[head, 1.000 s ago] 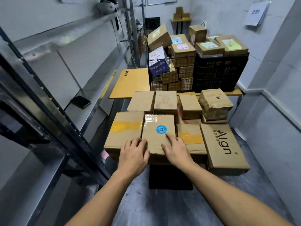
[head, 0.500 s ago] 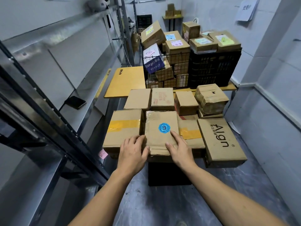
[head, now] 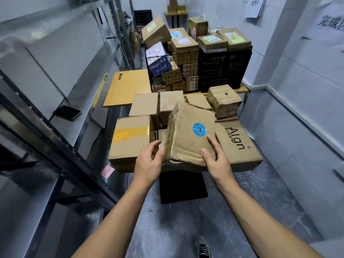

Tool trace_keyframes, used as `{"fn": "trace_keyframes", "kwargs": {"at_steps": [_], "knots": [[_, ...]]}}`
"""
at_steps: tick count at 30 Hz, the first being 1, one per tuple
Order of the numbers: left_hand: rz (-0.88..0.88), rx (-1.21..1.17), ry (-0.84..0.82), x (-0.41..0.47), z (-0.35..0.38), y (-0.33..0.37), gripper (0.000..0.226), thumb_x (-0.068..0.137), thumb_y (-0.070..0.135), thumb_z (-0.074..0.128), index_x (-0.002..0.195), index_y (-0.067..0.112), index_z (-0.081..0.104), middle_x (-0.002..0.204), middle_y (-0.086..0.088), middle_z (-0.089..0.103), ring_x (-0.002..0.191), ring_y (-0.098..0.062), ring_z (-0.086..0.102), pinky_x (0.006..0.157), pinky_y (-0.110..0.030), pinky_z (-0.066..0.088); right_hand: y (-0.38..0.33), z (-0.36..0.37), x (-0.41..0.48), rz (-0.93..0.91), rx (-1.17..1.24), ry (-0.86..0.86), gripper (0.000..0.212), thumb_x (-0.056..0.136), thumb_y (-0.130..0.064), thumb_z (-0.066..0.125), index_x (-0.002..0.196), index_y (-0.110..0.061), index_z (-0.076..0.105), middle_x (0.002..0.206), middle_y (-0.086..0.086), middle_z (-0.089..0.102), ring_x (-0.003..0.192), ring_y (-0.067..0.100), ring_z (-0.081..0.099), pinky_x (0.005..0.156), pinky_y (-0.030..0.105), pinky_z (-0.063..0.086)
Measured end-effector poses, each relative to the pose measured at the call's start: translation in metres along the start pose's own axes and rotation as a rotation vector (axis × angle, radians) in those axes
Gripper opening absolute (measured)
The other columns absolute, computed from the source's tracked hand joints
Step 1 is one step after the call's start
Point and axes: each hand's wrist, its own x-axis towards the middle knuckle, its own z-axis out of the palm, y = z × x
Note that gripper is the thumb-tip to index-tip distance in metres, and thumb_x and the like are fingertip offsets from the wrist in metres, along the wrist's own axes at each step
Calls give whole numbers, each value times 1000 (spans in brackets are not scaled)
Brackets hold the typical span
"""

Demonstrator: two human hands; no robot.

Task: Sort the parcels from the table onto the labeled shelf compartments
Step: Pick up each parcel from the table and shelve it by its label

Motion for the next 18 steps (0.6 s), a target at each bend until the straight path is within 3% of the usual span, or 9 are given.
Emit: {"fn": "trace_keyframes", "kwargs": {"at_steps": [2, 5, 8, 11, 14, 18], "knots": [[-37, -47, -14, -3, -1, -4, 35, 98, 37, 54, 131, 28, 58, 126, 5, 58, 111, -7, 54, 98, -30, 45, -1, -2, -5, -8, 56, -43, 40, 96, -22, 65, 129, -42, 54, 141, -10, 55, 132, 3, 50, 117, 31, 36], [-58, -107, -58, -12, 2, -5, 40, 98, 36, 54, 137, 28, 54, 135, 4, 56, 117, -5, 52, 97, -20, 39, -3, -1, -14, -8, 93, -99, 42, 89, -30, 63, 129, -41, 56, 142, -12, 55, 134, 4, 49, 117, 34, 37], [-84, -214, -63, -23, 3, -5, 55, 87, 49, 51, 139, 30, 50, 140, 5, 53, 127, -6, 48, 106, -26, 39, -3, -1, -22, -29, 67, -120, 46, 93, -26, 60, 138, -32, 52, 143, -13, 54, 133, 1, 48, 117, 35, 36], [-77, -259, -13, -35, 4, -7, 58, 79, 58, 53, 133, 38, 52, 136, 5, 55, 125, -4, 50, 109, -32, 41, -5, 2, -28, -45, -67, -151, 42, 102, -17, 55, 139, -36, 51, 137, -24, 52, 129, -8, 47, 118, 33, 35], [-10, -238, 57, -46, 3, -5, 50, 75, 59, 55, 123, 51, 49, 131, 8, 55, 120, 4, 51, 106, -25, 41, -7, 7, -35, -67, -181, -135, 40, 102, -19, 56, 139, -34, 56, 136, -14, 52, 131, 7, 50, 117, 40, 37], [71, -247, 80, -60, -2, -1, 50, 77, 50, 61, 126, 49, 50, 126, 15, 52, 120, 4, 51, 104, -22, 42, -20, 6, -45, -54, -219, -163, 44, 101, -35, 54, 144, -27, 52, 147, -3, 50, 136, 10, 46, 118, 37, 35]]}}
